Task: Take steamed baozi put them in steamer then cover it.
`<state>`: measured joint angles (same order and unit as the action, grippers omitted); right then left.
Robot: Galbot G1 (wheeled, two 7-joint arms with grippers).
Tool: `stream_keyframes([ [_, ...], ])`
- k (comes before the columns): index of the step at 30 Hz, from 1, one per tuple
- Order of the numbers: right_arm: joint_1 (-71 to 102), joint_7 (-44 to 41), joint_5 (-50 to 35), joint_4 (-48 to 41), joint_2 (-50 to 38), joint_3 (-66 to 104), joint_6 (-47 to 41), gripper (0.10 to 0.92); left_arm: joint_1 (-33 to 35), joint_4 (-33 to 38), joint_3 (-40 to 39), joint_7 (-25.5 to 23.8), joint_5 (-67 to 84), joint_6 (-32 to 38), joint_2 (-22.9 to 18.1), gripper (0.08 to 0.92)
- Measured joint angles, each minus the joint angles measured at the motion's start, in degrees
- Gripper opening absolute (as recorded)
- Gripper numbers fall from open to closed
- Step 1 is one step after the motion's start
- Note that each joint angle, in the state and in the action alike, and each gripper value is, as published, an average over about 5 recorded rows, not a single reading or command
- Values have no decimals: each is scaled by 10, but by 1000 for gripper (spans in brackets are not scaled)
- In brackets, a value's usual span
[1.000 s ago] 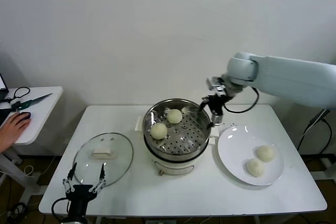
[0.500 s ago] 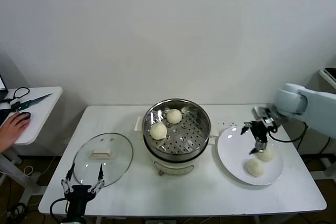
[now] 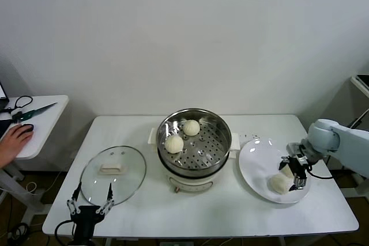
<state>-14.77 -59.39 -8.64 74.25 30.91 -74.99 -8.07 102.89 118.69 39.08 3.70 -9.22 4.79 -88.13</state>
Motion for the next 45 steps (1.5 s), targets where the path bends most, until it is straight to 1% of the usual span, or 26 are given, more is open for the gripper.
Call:
stream_keyframes([
  [6, 16, -4, 9, -19, 22, 7, 2, 823, -1, -3, 1, 0, -1, 1, 0, 823],
  [16, 32, -10, 17, -32, 33, 9, 3, 819, -3, -6, 2, 0, -1, 2, 0, 823],
  [24, 35, -10, 21, -44, 45, 13, 10, 757, -4, -9, 0, 0, -2, 2, 0, 823],
  [32, 28, -12, 21, -46, 48, 7, 22, 725, -5, -10, 1, 0, -2, 2, 1, 823],
  [39, -13, -26, 27, -33, 56, -10, 68, 712, -5, -10, -4, 0, -6, 2, 2, 823],
  [45, -101, -44, 36, -12, 79, -42, 142, 704, -2, -7, -5, 0, -7, 2, 2, 823],
])
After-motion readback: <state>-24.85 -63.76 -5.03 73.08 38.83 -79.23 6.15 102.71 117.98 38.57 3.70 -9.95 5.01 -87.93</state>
